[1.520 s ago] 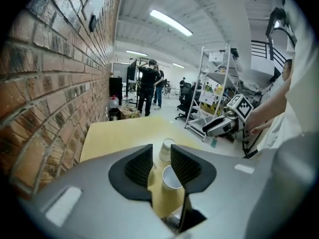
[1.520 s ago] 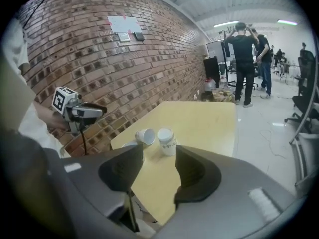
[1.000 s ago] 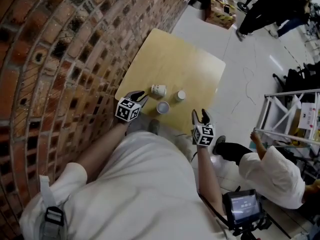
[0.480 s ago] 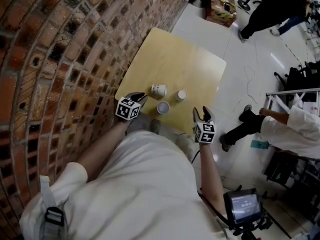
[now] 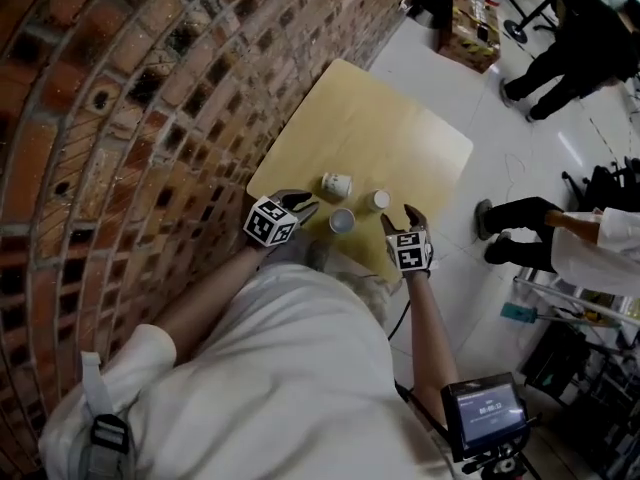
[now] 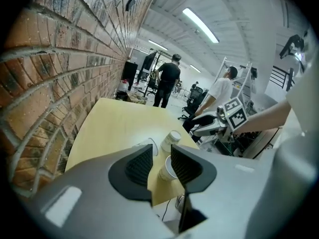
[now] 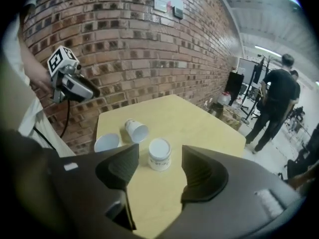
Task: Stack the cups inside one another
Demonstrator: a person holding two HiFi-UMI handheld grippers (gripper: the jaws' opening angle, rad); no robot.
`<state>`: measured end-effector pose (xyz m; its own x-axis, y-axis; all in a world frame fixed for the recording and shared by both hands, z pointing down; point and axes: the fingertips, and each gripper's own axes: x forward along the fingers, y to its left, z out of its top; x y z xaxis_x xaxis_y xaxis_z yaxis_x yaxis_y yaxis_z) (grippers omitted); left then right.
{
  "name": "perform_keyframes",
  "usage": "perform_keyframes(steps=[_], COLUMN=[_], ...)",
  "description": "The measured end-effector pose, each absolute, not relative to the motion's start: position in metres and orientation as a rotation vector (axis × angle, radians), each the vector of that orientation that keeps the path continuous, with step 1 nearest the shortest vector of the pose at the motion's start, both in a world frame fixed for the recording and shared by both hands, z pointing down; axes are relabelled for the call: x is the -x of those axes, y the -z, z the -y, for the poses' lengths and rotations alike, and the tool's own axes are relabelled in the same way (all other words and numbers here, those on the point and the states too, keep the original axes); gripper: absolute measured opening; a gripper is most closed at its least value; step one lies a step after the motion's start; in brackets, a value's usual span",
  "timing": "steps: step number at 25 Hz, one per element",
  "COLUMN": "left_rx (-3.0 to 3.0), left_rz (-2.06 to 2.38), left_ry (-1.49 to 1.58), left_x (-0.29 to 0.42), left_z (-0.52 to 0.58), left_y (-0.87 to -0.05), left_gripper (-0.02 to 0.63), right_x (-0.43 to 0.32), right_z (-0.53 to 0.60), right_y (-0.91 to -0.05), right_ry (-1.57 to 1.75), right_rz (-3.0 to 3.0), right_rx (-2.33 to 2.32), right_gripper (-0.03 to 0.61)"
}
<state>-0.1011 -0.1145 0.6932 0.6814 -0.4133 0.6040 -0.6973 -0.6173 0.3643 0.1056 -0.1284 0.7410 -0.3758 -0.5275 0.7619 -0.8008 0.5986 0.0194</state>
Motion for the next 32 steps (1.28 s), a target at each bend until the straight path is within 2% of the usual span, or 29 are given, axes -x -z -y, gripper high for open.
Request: perform_keyframes(steps=[6,14,15,16,23,32], left_rx=[-2.319,-2.306,-2.305,-2.302,-2.296,-2.356], left_rz=[0.866,0.899,0.899,0.899,0.851,0.643], left_ry=[-0.665,-0.629,-0.625,-0.621,-0.591,-0.582], left_x=[0.108,0.124,0.126,0.127,0.120,0.055], left_z=[0.107,0.097,0.096,0.095,0.094,0.101], left_y=[-0.685,-0.673,-0.672,-0.671,-0.669,-0.662], left_gripper=[0.141,0.152,0.153,0.154,0.166,0.196], right_x=[-0.086,-0.076,-0.075,-0.075,-0.083,-0.105], right_z=[0.151,0.163,0.165,0.167,0.160,0.126], right_y=[-0.779,-0.817,-0.818,-0.817,-0.784,-0.721], right_ry=[-0.414,-0.411,-0.420,-0.430,-0.553,-0.742], right_rz=[1.968,1.889,1.884,1.884,1.995,2.213], right_rx=[-0.844,-0.756,-0.778,-0.803,-1.003,-1.226], right_gripper=[0.311,0.310,0.284,0.258,0.255,0.255])
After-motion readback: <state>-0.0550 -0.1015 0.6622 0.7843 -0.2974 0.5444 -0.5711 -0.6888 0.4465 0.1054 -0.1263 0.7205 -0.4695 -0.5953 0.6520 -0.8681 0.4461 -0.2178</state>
